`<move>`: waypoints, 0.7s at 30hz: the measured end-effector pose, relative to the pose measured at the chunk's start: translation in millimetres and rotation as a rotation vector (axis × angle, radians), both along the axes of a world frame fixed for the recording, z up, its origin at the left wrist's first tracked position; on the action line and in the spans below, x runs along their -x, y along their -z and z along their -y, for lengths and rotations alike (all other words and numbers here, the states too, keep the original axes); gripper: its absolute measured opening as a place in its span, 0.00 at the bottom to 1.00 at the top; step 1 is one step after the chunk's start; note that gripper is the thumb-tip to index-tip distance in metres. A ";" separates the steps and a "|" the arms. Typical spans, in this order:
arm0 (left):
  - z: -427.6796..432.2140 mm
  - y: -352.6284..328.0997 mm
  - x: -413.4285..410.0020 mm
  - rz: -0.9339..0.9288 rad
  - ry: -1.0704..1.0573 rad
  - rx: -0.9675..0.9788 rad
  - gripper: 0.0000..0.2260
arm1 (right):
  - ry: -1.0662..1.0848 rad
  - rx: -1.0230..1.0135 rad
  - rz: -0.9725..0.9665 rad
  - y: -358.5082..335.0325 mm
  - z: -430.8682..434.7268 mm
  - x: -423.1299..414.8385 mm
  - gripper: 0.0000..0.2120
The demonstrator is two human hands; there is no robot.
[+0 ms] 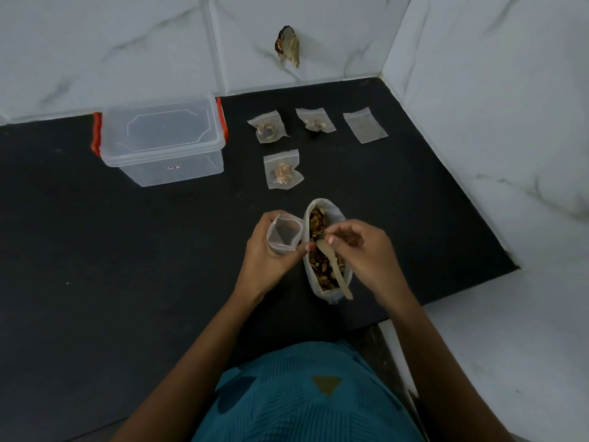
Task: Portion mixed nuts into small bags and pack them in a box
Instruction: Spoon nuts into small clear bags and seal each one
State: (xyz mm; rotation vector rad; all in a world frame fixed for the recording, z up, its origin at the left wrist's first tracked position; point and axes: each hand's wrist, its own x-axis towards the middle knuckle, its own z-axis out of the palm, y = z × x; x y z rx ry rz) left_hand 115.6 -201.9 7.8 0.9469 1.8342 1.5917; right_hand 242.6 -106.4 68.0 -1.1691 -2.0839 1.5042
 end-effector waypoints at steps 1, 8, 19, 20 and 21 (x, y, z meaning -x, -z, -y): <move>1.5 0.2 0.3 0.009 0.007 0.010 0.21 | 0.006 -0.005 0.054 4.7 0.2 -6.2 0.07; 9.3 1.7 -2.5 0.046 0.027 0.055 0.16 | -0.337 -0.222 0.558 32.7 16.1 -44.7 0.25; 10.8 11.3 -6.7 0.040 0.124 0.108 0.19 | 0.157 -0.217 0.039 38.8 -0.9 -36.6 0.08; 10.7 11.9 -7.0 0.028 0.133 0.124 0.22 | 0.182 -0.160 0.003 40.6 -2.4 -33.6 0.08; 10.8 11.5 -7.5 0.025 0.143 0.135 0.24 | 0.209 -0.107 -0.031 42.8 -3.4 -30.9 0.08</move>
